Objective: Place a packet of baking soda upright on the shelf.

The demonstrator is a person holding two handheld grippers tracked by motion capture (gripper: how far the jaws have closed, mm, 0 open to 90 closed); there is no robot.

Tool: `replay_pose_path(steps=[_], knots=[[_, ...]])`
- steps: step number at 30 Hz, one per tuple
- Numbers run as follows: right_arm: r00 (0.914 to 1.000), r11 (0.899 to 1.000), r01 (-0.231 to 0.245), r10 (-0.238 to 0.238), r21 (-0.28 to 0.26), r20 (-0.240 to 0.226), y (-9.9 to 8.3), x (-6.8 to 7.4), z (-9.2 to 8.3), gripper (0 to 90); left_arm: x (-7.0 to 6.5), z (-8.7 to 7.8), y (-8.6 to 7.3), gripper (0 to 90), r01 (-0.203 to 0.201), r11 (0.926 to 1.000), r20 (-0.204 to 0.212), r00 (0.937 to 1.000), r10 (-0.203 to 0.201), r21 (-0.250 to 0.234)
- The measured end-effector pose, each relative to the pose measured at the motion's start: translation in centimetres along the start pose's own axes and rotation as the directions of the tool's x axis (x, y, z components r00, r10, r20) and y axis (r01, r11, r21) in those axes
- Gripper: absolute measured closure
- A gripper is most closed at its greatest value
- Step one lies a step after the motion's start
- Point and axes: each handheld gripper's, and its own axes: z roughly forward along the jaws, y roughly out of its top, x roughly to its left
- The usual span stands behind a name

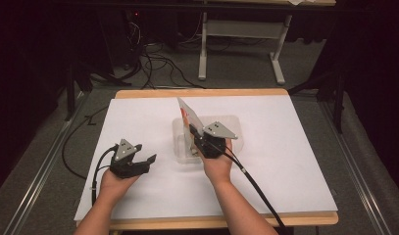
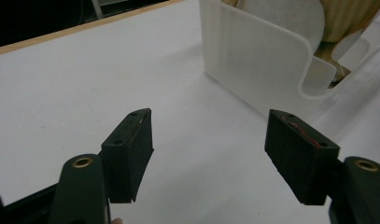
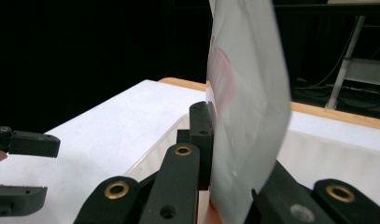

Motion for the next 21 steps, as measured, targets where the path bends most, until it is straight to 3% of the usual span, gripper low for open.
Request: replay_pose_path(steps=[21], knots=[[0.9998,0.999,0.020,-0.020,0.027,-0.008,-1.8,0.6,-0.9,89.7,-0.1,0.2,0.0,32.6,-0.012,0.9999,0.006,0.9999,0.012,0.012]])
